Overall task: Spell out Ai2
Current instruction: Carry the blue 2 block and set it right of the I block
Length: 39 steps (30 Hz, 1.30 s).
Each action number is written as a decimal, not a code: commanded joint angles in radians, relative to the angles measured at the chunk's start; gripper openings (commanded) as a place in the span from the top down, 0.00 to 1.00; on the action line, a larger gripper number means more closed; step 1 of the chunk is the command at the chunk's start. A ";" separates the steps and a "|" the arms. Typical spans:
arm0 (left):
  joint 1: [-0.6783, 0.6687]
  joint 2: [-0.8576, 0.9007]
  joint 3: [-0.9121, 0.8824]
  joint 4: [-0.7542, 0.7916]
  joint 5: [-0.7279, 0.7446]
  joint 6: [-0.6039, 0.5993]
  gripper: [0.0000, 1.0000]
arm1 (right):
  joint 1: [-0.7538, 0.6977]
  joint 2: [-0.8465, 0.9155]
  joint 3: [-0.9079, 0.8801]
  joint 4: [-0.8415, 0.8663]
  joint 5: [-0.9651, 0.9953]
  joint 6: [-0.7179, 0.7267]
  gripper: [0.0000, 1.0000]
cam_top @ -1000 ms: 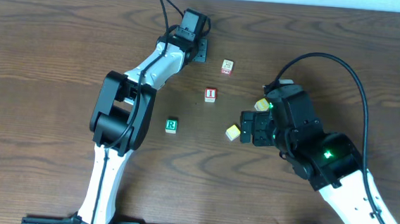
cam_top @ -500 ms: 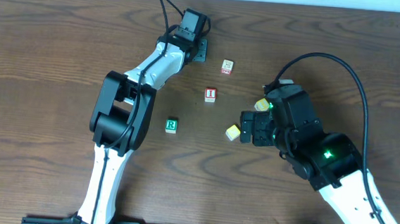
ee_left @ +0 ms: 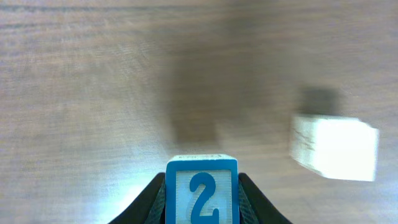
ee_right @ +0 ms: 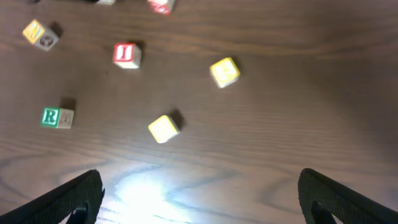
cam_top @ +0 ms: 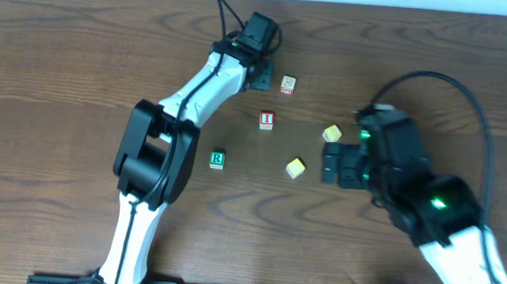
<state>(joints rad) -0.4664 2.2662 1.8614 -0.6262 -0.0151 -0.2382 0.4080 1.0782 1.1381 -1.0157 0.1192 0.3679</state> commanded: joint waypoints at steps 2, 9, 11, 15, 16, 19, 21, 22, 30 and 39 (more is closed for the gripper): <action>-0.065 -0.116 0.024 -0.093 -0.020 -0.106 0.94 | -0.073 -0.140 0.098 -0.048 0.012 -0.061 0.01; -0.218 -0.177 0.012 -0.195 -0.043 -0.225 0.94 | -0.141 -0.328 0.109 -0.166 0.010 -0.078 0.01; -0.292 -0.170 -0.033 -0.166 -0.138 -0.307 0.94 | -0.141 -0.350 0.109 -0.195 -0.011 -0.077 0.01; -0.346 -0.147 -0.088 -0.140 -0.183 -0.436 0.94 | -0.141 -0.353 0.109 -0.226 -0.024 -0.077 0.01; -0.346 -0.143 -0.092 -0.138 -0.183 -0.457 0.95 | -0.141 -0.354 0.109 -0.227 -0.029 -0.077 0.01; -0.336 -0.128 -0.095 -0.111 -0.183 -0.451 0.94 | -0.141 -0.353 0.109 -0.226 -0.049 -0.077 0.01; -0.325 -0.120 -0.097 -0.090 -0.183 -0.446 0.94 | -0.141 -0.353 0.109 -0.227 -0.049 -0.077 0.01; -0.319 -0.115 -0.098 -0.080 -0.182 -0.445 0.94 | -0.141 -0.353 0.109 -0.227 -0.049 -0.077 0.01; -0.271 -0.062 -0.101 -0.001 -0.111 -0.365 0.94 | -0.141 -0.352 0.109 -0.221 -0.048 -0.078 0.01; -0.267 0.003 -0.101 0.002 -0.099 -0.368 0.94 | -0.141 -0.352 0.109 -0.207 -0.048 -0.078 0.01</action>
<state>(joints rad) -0.7357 2.2383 1.7710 -0.6235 -0.1257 -0.6235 0.2733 0.7254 1.2446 -1.2247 0.0769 0.3023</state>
